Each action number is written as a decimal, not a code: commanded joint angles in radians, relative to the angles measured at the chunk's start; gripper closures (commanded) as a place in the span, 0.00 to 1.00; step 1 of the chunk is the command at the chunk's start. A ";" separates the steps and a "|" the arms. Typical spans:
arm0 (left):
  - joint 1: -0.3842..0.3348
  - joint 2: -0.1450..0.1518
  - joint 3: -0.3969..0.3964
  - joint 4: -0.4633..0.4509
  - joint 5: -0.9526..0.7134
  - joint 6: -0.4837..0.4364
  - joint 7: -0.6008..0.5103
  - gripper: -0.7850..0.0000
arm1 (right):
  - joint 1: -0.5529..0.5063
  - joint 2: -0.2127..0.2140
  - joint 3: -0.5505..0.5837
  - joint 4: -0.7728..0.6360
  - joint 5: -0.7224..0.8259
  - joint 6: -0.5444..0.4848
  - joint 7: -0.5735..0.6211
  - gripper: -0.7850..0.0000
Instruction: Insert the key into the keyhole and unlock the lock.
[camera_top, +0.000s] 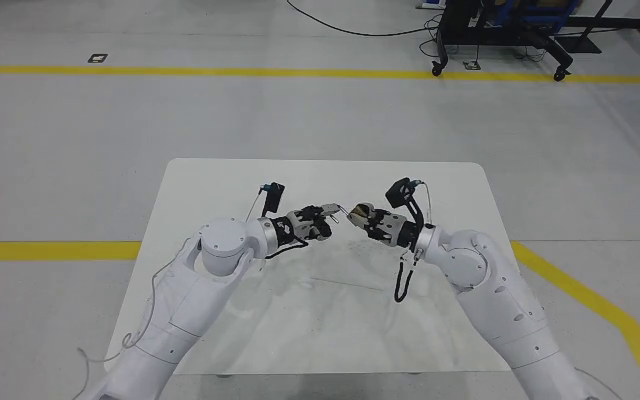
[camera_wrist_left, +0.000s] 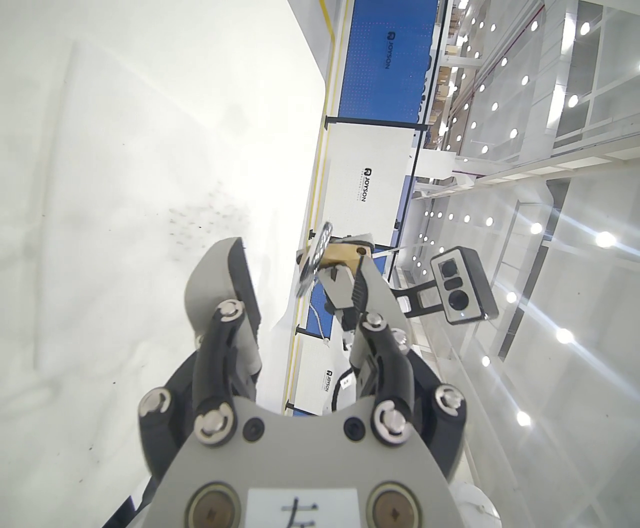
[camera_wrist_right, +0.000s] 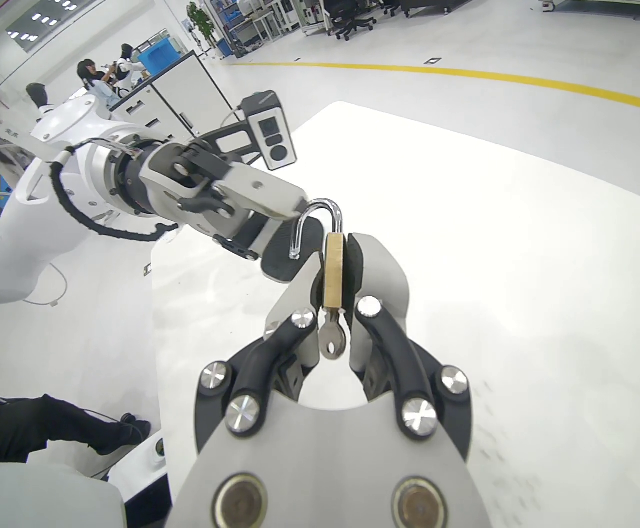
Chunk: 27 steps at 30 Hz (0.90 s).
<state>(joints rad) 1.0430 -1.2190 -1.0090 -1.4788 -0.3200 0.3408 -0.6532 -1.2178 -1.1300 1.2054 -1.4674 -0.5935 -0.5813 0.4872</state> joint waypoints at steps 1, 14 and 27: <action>0.002 0.000 -0.002 -0.001 -0.001 -0.001 -0.001 0.00 | -0.015 0.011 0.041 -0.001 0.001 0.002 0.042 1.00; 0.000 -0.002 -0.002 0.000 0.004 0.006 0.004 0.00 | -0.019 0.027 0.017 0.065 0.076 0.050 0.310 1.00; -0.004 -0.005 0.000 0.006 0.003 0.028 0.008 0.00 | 0.003 0.028 -0.024 0.094 0.065 0.083 0.328 0.00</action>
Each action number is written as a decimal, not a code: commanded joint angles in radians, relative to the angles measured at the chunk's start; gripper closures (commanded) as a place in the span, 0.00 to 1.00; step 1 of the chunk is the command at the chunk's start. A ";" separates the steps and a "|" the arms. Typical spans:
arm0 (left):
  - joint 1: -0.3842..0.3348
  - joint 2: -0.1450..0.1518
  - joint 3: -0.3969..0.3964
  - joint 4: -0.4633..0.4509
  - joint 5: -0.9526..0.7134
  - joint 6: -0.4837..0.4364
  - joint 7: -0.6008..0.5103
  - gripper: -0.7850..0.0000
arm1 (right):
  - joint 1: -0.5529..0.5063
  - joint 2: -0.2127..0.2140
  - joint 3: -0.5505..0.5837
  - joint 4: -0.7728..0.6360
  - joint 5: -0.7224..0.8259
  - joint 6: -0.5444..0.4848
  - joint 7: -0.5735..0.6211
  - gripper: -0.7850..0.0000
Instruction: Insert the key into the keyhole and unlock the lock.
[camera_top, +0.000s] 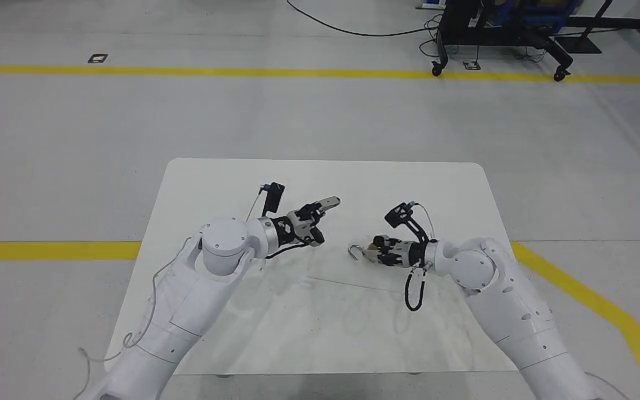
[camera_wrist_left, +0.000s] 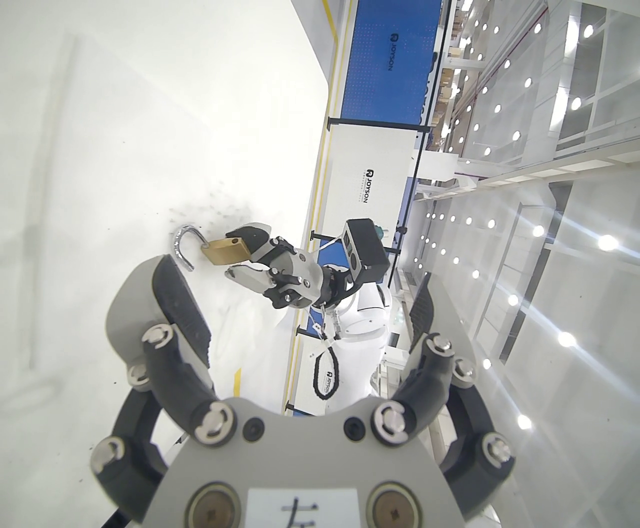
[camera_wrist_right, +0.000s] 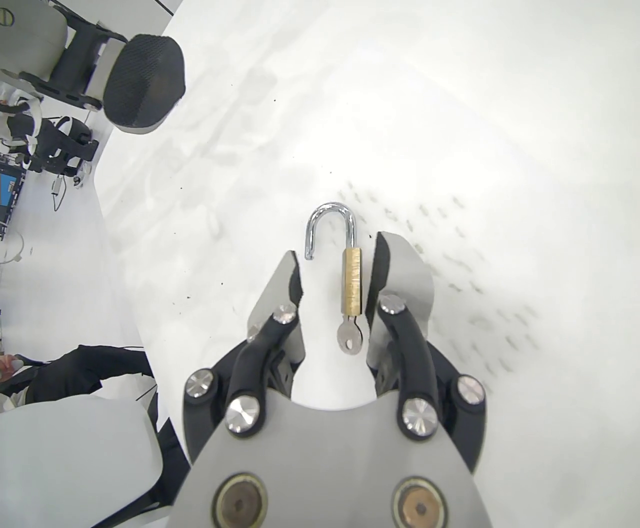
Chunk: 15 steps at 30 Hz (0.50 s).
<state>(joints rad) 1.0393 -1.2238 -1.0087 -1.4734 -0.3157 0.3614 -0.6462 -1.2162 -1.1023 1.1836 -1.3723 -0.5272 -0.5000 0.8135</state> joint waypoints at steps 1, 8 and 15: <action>-0.001 0.000 0.000 0.002 -0.002 0.014 0.001 0.00 | 0.004 0.000 -0.005 -0.002 -0.003 0.004 0.002 0.00; -0.007 -0.003 0.000 0.006 -0.013 0.026 -0.003 0.00 | -0.027 0.015 0.073 -0.081 -0.046 -0.012 -0.134 0.00; 0.045 0.006 -0.028 -0.064 0.052 -0.101 0.050 0.00 | -0.190 0.047 0.285 -0.323 -0.210 -0.019 -0.400 0.00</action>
<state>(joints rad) 1.0694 -1.2193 -1.0315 -1.5246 -0.2718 0.2802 -0.6037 -1.3764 -1.0593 1.4312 -1.6597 -0.7032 -0.5267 0.4544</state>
